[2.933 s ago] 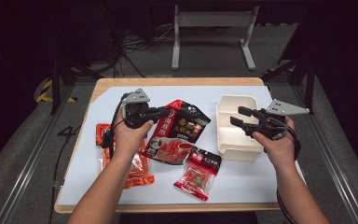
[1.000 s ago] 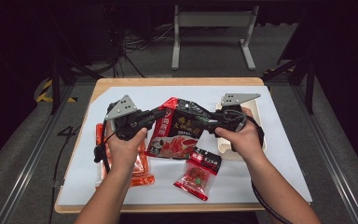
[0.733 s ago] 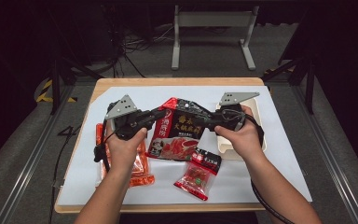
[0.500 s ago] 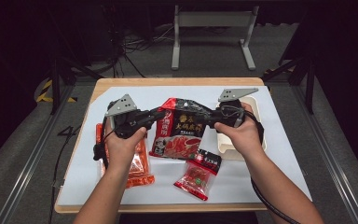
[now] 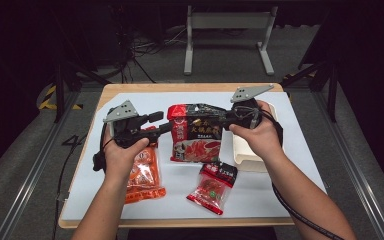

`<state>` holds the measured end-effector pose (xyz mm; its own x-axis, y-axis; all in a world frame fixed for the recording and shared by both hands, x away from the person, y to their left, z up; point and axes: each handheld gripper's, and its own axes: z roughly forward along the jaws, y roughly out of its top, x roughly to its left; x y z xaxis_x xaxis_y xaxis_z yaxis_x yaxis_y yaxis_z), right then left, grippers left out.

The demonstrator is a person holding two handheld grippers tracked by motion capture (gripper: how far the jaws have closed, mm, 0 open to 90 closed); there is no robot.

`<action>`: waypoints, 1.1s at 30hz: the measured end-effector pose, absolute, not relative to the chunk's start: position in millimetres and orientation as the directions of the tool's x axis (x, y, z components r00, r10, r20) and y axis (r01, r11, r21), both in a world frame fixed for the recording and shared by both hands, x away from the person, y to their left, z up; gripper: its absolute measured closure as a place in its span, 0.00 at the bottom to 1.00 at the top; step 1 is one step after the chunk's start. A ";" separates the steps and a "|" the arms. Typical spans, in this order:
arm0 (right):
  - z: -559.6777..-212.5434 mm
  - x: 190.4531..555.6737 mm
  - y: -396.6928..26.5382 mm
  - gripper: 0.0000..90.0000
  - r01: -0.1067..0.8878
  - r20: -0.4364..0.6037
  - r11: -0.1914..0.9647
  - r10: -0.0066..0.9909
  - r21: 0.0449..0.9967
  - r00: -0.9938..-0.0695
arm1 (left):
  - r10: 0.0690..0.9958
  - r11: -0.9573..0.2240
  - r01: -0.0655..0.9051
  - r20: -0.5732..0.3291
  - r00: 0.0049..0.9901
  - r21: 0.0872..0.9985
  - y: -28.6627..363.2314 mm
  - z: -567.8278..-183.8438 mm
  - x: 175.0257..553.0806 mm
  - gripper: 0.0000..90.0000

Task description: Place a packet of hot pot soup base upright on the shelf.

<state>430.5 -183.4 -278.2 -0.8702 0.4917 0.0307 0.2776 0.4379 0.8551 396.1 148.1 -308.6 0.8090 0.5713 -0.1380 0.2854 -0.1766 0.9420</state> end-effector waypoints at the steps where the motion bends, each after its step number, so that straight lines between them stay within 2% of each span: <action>1: -276.6 431.7 -184.1 0.87 0.276 0.026 0.441 0.494 0.854 -0.869 | 0.576 -0.183 0.289 -0.135 0.806 0.940 149.6 -308.9 395.9 0.48; 12: -251.4 448.3 -200.8 0.87 0.247 -0.014 0.436 0.514 0.865 -0.857 | 0.613 -0.216 0.326 -0.132 0.779 0.920 161.3 -312.4 393.7 0.41; 21: -237.0 458.2 -220.2 0.87 0.227 -0.044 0.424 0.540 0.877 -0.840 | 0.632 -0.212 0.352 -0.147 0.761 0.911 166.3 -316.4 394.6 0.39; 26: -229.4 463.9 -231.0 0.87 0.184 -0.097 0.442 0.541 0.878 -0.836 | 0.637 -0.209 0.347 -0.142 0.758 0.914 167.9 -316.8 394.3 0.38; 33: -221.1 472.6 -244.6 0.86 0.192 -0.110 0.442 0.570 0.876 -0.814 | 0.644 -0.207 0.353 -0.145 0.752 0.913 170.7 -318.1 395.2 0.37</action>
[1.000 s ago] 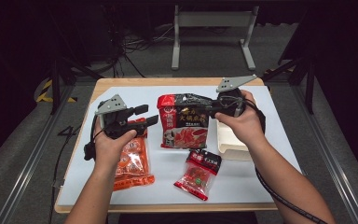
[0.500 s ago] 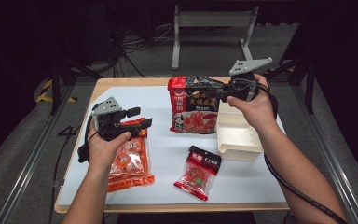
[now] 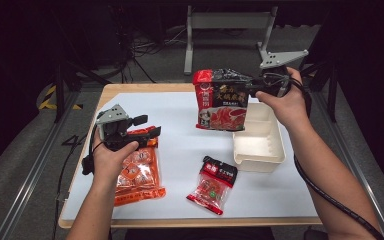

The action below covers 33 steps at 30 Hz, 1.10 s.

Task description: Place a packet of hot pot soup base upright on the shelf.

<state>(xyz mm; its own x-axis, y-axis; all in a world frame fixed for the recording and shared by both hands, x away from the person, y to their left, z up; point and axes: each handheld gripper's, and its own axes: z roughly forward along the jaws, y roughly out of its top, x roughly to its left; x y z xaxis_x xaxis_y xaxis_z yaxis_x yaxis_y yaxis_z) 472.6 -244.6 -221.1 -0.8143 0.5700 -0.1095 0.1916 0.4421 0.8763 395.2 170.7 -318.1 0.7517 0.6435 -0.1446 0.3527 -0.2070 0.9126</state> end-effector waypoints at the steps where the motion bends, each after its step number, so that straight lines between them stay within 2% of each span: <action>1: -220.6 473.8 -246.4 0.86 0.192 -0.110 0.439 0.573 0.878 -0.812 | 0.644 -0.204 0.351 -0.144 0.751 0.914 170.9 -318.3 395.3 0.37; 33: -211.3 500.9 -298.6 0.86 0.141 -0.182 0.418 0.642 0.898 -0.745 | 0.661 -0.205 0.365 -0.147 0.736 0.908 176.2 -321.6 396.9 0.36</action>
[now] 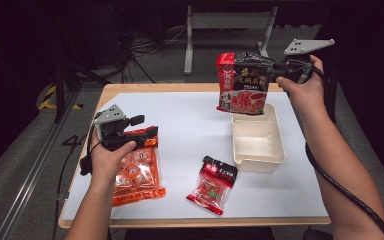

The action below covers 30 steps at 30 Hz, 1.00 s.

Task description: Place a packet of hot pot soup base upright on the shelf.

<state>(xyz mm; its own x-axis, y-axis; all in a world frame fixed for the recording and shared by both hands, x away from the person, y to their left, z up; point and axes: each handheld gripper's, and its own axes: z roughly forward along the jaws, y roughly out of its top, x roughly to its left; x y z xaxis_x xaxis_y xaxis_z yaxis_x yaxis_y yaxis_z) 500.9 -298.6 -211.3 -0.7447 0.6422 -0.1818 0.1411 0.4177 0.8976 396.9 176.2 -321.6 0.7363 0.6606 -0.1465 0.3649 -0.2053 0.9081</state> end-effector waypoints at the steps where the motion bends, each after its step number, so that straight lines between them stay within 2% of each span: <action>1: -211.7 501.6 -300.0 0.86 0.142 -0.182 0.417 0.645 0.898 -0.742 | 0.661 -0.203 0.367 -0.149 0.735 0.908 176.0 -321.7 396.9 0.36; 30: -241.3 511.5 -328.7 0.86 0.165 -0.198 0.425 0.687 0.890 -0.699 | 0.673 -0.209 0.380 -0.150 0.725 0.901 177.7 -324.7 399.4 0.35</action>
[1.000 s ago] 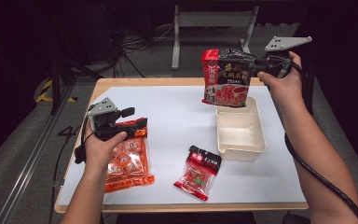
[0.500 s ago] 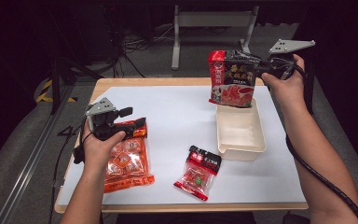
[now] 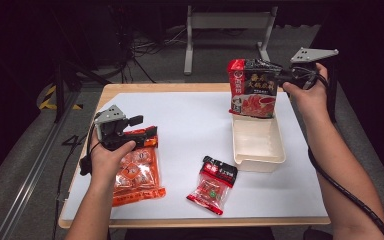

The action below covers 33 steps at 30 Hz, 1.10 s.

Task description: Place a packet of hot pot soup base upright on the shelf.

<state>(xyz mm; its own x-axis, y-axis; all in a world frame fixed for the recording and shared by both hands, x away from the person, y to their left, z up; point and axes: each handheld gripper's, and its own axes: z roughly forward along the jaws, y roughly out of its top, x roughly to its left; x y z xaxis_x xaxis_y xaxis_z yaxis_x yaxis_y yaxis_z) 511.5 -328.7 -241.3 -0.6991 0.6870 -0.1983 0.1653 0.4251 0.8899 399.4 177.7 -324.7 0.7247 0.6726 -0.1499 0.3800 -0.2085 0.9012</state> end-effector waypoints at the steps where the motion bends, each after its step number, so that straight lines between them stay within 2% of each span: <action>1: -242.3 511.7 -329.1 0.86 0.166 -0.200 0.427 0.687 0.889 -0.699 | 0.673 -0.208 0.379 -0.149 0.724 0.902 178.0 -324.9 399.8 0.35; 20: -265.4 516.9 -337.4 0.85 0.207 -0.168 0.419 0.698 0.884 -0.696 | 0.676 -0.210 0.394 -0.159 0.720 0.895 177.7 -327.4 401.5 0.34; 33: -281.6 515.2 -339.4 0.80 0.247 -0.120 0.402 0.697 0.881 -0.707 | 0.677 -0.208 0.404 -0.167 0.717 0.891 176.7 -328.3 401.3 0.33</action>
<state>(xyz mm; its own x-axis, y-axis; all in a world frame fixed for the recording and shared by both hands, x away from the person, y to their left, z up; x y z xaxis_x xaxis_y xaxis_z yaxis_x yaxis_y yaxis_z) 515.2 -339.4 -281.6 -0.7070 0.6969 -0.1201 0.2469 0.4025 0.8815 401.3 176.7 -328.3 0.7169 0.6769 -0.1669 0.4041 -0.2085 0.8906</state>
